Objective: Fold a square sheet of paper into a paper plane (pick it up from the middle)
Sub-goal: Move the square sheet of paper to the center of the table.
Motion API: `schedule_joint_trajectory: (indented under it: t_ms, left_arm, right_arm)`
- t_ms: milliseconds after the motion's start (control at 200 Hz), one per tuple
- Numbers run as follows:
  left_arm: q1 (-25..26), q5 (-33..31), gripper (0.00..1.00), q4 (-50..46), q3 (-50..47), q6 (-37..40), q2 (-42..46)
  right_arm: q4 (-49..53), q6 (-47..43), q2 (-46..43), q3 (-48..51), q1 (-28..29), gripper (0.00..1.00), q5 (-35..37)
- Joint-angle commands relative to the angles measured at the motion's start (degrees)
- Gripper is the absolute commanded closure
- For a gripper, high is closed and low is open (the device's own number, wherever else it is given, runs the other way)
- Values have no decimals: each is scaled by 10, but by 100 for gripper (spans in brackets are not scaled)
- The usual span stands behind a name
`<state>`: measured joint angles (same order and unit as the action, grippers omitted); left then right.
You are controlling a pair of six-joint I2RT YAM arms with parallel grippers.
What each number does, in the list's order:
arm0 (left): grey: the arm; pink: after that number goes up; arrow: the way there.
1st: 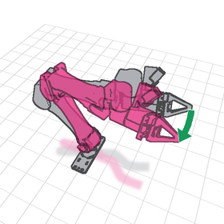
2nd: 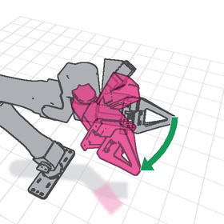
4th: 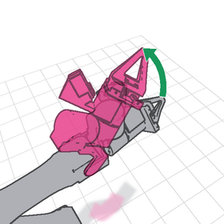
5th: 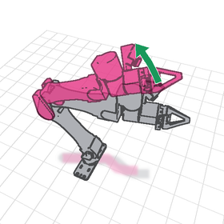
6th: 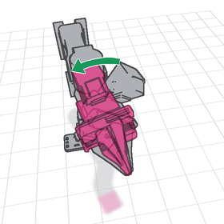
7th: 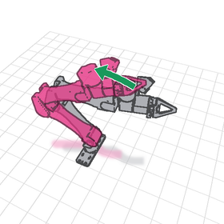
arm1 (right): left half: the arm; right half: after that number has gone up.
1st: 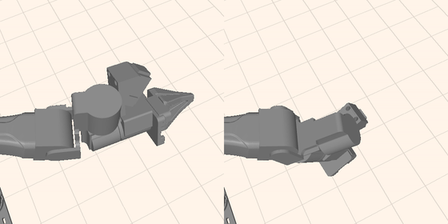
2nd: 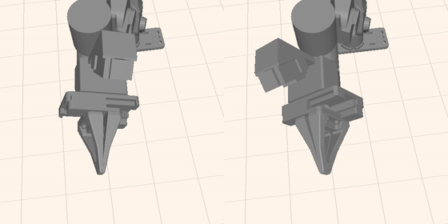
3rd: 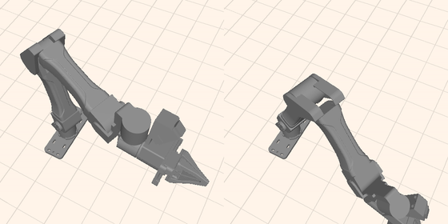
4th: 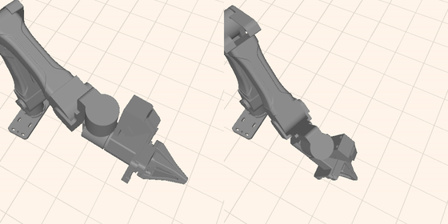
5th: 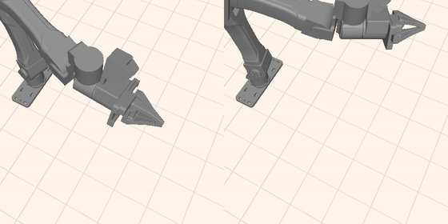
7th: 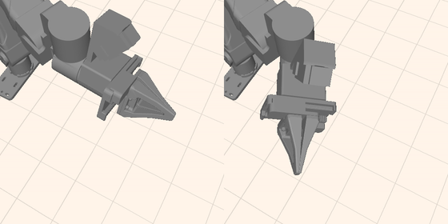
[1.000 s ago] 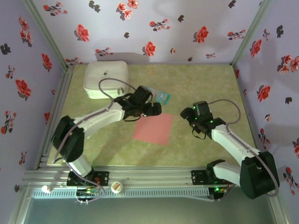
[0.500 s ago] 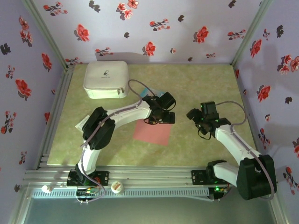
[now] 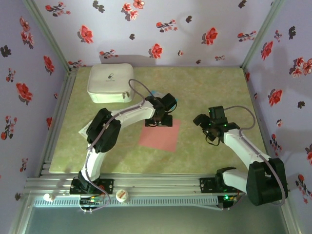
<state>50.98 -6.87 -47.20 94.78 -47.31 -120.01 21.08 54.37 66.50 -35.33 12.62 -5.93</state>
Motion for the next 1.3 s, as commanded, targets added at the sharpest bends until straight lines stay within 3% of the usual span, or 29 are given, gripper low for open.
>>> schedule_joint_trajectory:
  t_ms: [0, 320, 770, 1135, 1295]
  left_arm:
    - [4, 11, 9, -21, 10, 31, -28]
    - [7, 20, 8, -8, -16, 52, -37]
    - [-9, -55, 6, -50, -75, 87, -24]
    - [-16, -42, 6, -39, -57, 101, 43]
    - [-18, 14, 6, -34, -46, 116, 56]
  right_arm:
    - [-7, -11, 12, -3, -3, 15, -16]
    - [-16, -16, 40, -11, -3, 15, -43]
    - [-61, -39, 22, -11, -3, 16, -72]
    - [-74, -68, 36, -23, -2, 17, -123]
    - [-65, -82, 57, -41, 4, 17, -152]
